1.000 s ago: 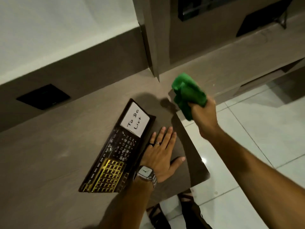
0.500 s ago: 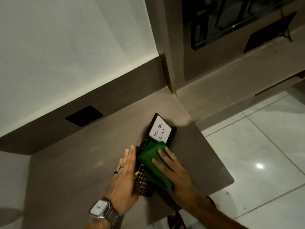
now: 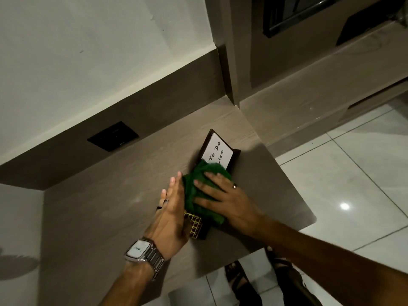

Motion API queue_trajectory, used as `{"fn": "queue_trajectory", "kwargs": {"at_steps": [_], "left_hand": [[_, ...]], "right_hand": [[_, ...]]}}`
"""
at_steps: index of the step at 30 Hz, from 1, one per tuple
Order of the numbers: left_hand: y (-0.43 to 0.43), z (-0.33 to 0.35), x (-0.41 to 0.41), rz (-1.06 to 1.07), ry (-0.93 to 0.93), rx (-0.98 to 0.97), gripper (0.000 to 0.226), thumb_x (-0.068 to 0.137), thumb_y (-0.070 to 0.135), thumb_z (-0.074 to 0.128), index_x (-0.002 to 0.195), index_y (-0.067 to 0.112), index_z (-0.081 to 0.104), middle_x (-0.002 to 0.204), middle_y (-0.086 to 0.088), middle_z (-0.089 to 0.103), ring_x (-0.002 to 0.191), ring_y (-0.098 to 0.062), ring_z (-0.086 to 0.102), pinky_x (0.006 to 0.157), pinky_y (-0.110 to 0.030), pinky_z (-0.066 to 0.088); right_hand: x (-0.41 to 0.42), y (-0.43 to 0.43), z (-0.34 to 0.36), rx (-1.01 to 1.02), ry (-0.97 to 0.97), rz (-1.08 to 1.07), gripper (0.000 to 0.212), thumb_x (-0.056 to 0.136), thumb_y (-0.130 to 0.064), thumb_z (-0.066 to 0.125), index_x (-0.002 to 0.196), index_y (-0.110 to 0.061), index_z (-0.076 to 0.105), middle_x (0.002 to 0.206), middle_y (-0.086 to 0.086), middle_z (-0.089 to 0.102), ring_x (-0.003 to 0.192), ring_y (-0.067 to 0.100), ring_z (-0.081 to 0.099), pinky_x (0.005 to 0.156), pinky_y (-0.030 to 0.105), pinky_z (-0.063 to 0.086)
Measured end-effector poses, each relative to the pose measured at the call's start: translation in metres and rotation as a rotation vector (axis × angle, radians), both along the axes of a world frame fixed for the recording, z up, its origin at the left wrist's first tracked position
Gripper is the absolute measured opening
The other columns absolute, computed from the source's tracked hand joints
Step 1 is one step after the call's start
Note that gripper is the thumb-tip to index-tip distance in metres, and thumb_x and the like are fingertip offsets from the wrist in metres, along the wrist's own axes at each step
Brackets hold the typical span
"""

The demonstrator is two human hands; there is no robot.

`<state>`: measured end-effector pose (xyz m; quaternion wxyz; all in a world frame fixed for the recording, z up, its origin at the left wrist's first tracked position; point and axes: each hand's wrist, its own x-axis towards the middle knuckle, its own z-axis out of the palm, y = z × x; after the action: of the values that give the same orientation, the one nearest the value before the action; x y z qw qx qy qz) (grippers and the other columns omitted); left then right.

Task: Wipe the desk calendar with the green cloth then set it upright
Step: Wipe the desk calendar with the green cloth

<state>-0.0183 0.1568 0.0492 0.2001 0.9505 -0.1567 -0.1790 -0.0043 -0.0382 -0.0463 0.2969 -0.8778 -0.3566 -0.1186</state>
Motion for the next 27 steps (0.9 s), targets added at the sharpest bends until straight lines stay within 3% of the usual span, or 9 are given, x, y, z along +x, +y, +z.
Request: {"fn": "queue_trajectory", "kwargs": {"at_steps": [5, 8, 10, 14, 17, 20, 22, 27], "left_hand": [[0.001, -0.004, 0.003, 0.014, -0.014, 0.041, 0.129, 0.071, -0.009, 0.065, 0.149, 0.033, -0.028, 0.162, 0.002, -0.017, 0.146, -0.008, -0.021, 0.114, -0.028, -0.015], [0.001, -0.006, 0.002, 0.001, -0.042, 0.064, 0.132, 0.071, -0.005, 0.068, 0.147, 0.035, -0.032, 0.161, 0.003, -0.019, 0.144, -0.006, -0.024, 0.116, -0.031, -0.015], [0.000, -0.006, 0.002, -0.026, -0.063, 0.091, 0.131, 0.071, -0.002, 0.069, 0.147, 0.032, -0.031, 0.162, 0.002, -0.019, 0.145, -0.007, -0.024, 0.119, -0.038, -0.011], [0.000, -0.001, 0.003, -0.043, -0.086, 0.171, 0.131, 0.070, 0.011, 0.075, 0.149, 0.025, -0.028, 0.162, 0.001, -0.020, 0.145, -0.011, -0.025, 0.116, -0.033, -0.018], [-0.004, 0.001, 0.002, -0.042, -0.095, 0.198, 0.127, 0.072, 0.015, 0.074, 0.151, 0.019, -0.025, 0.161, 0.000, -0.022, 0.144, -0.012, -0.028, 0.113, -0.030, -0.024], [-0.006, 0.001, 0.001, -0.048, -0.106, 0.198, 0.123, 0.074, 0.016, 0.072, 0.151, 0.019, -0.024, 0.161, 0.000, -0.022, 0.144, -0.011, -0.029, 0.111, -0.027, -0.026], [-0.006, 0.001, 0.001, -0.066, -0.097, 0.212, 0.121, 0.074, 0.014, 0.072, 0.153, 0.017, -0.020, 0.161, -0.001, -0.022, 0.145, -0.012, -0.027, 0.112, -0.027, -0.025], [-0.004, 0.001, 0.001, -0.062, -0.073, 0.185, 0.121, 0.072, 0.009, 0.071, 0.154, 0.018, -0.018, 0.161, 0.001, -0.022, 0.145, -0.011, -0.025, 0.112, -0.025, -0.025]], "right_hand": [[-0.001, -0.024, -0.009, -0.061, 0.076, -0.207, 0.075, 0.072, -0.017, 0.086, 0.139, -0.024, 0.053, 0.151, 0.010, 0.041, 0.140, 0.038, 0.026, 0.098, 0.064, 0.044], [-0.015, -0.013, -0.014, -0.098, 0.059, -0.047, 0.089, 0.070, -0.022, 0.087, 0.145, -0.028, 0.040, 0.157, 0.004, 0.031, 0.145, 0.034, 0.020, 0.105, 0.063, 0.035], [0.000, -0.007, -0.005, -0.049, 0.026, -0.080, 0.091, 0.070, -0.022, 0.085, 0.146, -0.030, 0.036, 0.157, 0.002, 0.027, 0.146, 0.031, 0.018, 0.110, 0.059, 0.028], [0.019, -0.021, -0.002, -0.047, 0.059, -0.267, 0.076, 0.078, -0.024, 0.081, 0.145, -0.027, 0.044, 0.157, 0.006, 0.030, 0.145, 0.035, 0.022, 0.110, 0.058, 0.034], [-0.008, -0.020, -0.020, -0.104, 0.051, -0.215, 0.083, 0.075, -0.032, 0.083, 0.147, -0.028, 0.041, 0.156, 0.009, 0.033, 0.145, 0.035, 0.022, 0.106, 0.059, 0.038], [-0.018, -0.009, -0.023, -0.124, -0.034, -0.069, 0.087, 0.077, -0.036, 0.079, 0.149, -0.031, 0.030, 0.159, 0.005, 0.023, 0.148, 0.029, 0.012, 0.116, 0.049, 0.019], [-0.002, -0.006, -0.014, -0.085, -0.069, -0.068, 0.085, 0.077, -0.033, 0.079, 0.148, -0.030, 0.032, 0.158, 0.004, 0.024, 0.147, 0.029, 0.016, 0.116, 0.047, 0.016], [0.013, -0.037, -0.008, -0.092, 0.059, -0.260, 0.071, 0.077, -0.029, 0.083, 0.140, -0.027, 0.051, 0.152, 0.008, 0.041, 0.141, 0.036, 0.033, 0.105, 0.058, 0.038]]}}
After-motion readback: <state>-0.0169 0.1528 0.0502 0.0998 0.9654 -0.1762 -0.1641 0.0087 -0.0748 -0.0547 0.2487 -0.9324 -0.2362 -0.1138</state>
